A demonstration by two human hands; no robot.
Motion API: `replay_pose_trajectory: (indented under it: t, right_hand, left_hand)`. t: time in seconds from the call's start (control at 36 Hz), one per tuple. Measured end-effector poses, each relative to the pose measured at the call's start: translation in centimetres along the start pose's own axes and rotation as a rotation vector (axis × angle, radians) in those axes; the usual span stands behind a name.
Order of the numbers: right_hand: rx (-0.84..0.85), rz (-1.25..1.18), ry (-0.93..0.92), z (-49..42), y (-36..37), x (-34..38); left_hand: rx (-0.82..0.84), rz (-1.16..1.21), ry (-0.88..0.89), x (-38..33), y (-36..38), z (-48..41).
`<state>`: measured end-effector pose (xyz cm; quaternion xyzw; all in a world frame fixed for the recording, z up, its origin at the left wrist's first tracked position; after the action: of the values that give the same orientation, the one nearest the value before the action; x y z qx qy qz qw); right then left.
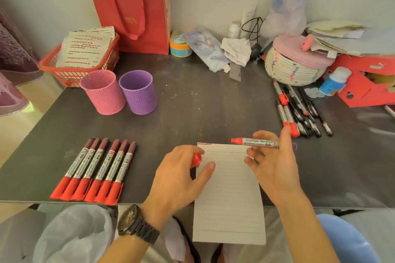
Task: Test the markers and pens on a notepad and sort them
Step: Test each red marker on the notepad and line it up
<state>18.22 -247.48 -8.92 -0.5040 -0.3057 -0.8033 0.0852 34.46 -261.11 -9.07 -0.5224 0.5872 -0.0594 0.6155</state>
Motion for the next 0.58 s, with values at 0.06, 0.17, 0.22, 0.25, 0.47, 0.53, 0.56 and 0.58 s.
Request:
replay_pose_trajectory:
  t: [0.06, 0.17, 0.22, 0.25, 0.47, 0.53, 0.56, 0.58]
  right_hand:
    - [0.013, 0.121, 0.0, -0.6, 0.4, -0.5]
    - [0.061, 0.339, -0.033, -1.6, 1.4, -1.1]
    - [0.047, 0.435, -0.098, -2.1, 1.9, -1.1]
    - [0.036, 0.487, -0.132, -2.4, 2.2, -1.1]
    - [-0.083, 0.781, -0.314, -4.9, 3.1, -1.7]
    - [-0.132, 0.842, -0.346, -5.1, 2.9, -2.1]
    - [-0.151, 0.854, -0.354, -5.2, 2.8, -2.2]
    - [-0.167, 0.857, -0.356, -5.2, 2.7, -2.3]
  left_hand:
    - [0.073, -0.044, 0.111, 0.1, 1.4, -0.1]
    - [0.138, -0.114, 0.161, 0.7, 2.8, 0.0]
    - [0.119, -0.124, 0.182, 0.3, 2.7, -0.2]
    - [0.108, -0.127, 0.203, 0.1, 2.7, -0.2]
    - [0.087, -0.085, 0.228, 0.2, 2.6, -0.5]
    - [0.086, -0.089, 0.222, 0.3, 2.7, -0.6]
    - [0.085, -0.09, 0.22, 0.3, 2.8, -0.6]
    - [0.086, -0.087, 0.218, 0.4, 2.8, -0.6]
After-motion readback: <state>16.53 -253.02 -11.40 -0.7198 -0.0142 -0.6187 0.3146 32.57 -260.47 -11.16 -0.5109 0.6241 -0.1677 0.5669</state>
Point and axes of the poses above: each hand's wrist, its own z-axis away from the middle knuckle, its own y-axis out of the palm, x = y × z, the point moved 6 cm from there along -z, towards the middle knuckle, and after that the axes turned 5 degrees about z, right-handed, at the moved point
